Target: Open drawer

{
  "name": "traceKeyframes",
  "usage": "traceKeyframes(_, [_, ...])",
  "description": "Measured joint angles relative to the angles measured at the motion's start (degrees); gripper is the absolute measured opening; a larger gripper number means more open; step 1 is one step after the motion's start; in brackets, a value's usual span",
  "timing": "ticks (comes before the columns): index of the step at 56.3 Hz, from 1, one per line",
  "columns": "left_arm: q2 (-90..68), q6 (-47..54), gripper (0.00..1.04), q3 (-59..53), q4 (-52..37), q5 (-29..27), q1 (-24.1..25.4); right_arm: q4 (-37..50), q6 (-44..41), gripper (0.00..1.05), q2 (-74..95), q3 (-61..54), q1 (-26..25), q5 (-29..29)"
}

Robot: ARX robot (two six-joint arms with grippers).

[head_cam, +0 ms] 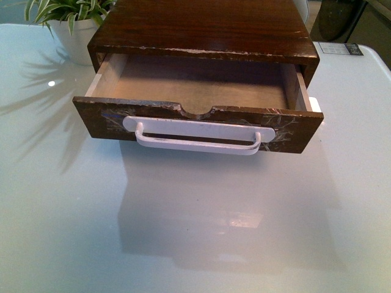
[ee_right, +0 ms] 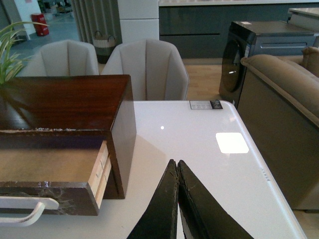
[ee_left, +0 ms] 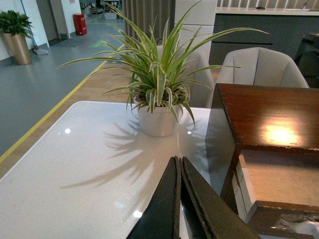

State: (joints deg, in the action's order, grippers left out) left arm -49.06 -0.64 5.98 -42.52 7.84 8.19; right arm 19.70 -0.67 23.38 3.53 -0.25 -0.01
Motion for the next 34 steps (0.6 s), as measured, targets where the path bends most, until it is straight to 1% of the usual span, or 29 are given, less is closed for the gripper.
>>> traceKeyframes(10, [6.7, 0.0, 0.02, -2.3, 4.4, -2.1, -2.3, -2.8, 0.0, 0.02, -3.9, -1.3, 0.0, 0.0])
traceKeyframes(12, [6.8, 0.0, 0.02, -3.1, 3.4, -2.6, -2.7, -3.2, 0.0, 0.02, -4.5, -1.4, 0.0, 0.0])
traceKeyframes(15, [7.8, 0.0, 0.02, -4.4, 2.8, -6.8, -5.6, -2.8, 0.0, 0.02, -5.2, -2.1, 0.0, 0.0])
traceKeyframes(19, [10.1, 0.1, 0.02, -5.2, 5.1, -7.3, -7.6, -2.8, 0.0, 0.02, -6.4, -2.6, 0.0, 0.0])
traceKeyframes(34, [21.2, 0.1, 0.02, -5.2, 15.1, -7.8, -8.0, -7.9, 0.0, 0.02, -11.6, -2.6, 0.0, 0.0])
